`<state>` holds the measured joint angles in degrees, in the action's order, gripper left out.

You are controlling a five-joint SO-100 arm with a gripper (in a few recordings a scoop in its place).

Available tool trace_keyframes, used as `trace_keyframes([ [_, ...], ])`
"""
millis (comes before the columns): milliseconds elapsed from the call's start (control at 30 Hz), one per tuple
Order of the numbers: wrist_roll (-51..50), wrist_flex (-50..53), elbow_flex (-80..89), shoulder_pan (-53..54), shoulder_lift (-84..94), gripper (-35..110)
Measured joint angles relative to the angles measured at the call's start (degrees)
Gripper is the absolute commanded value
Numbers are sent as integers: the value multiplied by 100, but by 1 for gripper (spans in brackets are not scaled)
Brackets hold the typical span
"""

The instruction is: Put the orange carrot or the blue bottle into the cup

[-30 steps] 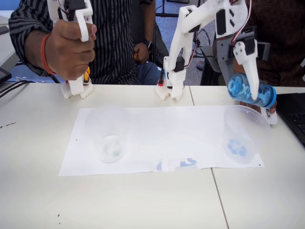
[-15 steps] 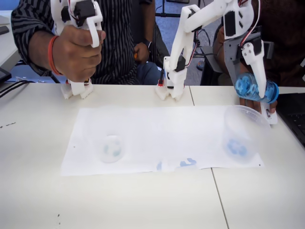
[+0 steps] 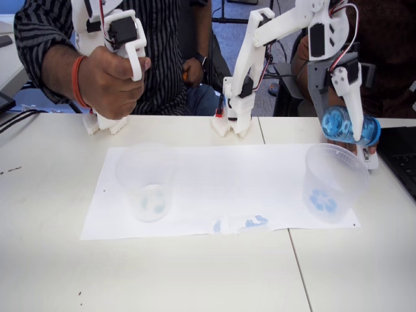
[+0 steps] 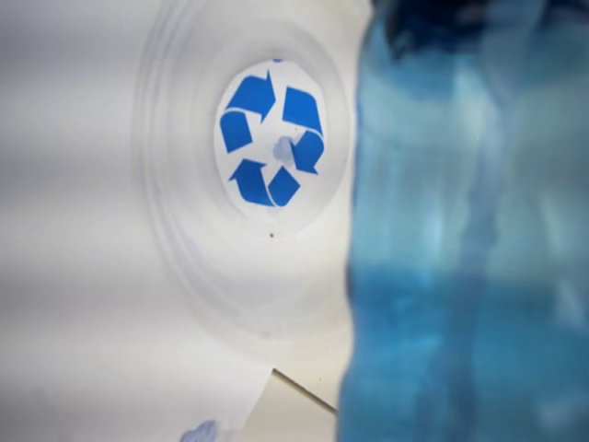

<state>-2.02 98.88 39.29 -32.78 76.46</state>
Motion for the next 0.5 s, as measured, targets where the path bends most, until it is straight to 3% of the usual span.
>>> trace_keyframes([
  [500, -123, 0, 800, 114, -35, 26],
])
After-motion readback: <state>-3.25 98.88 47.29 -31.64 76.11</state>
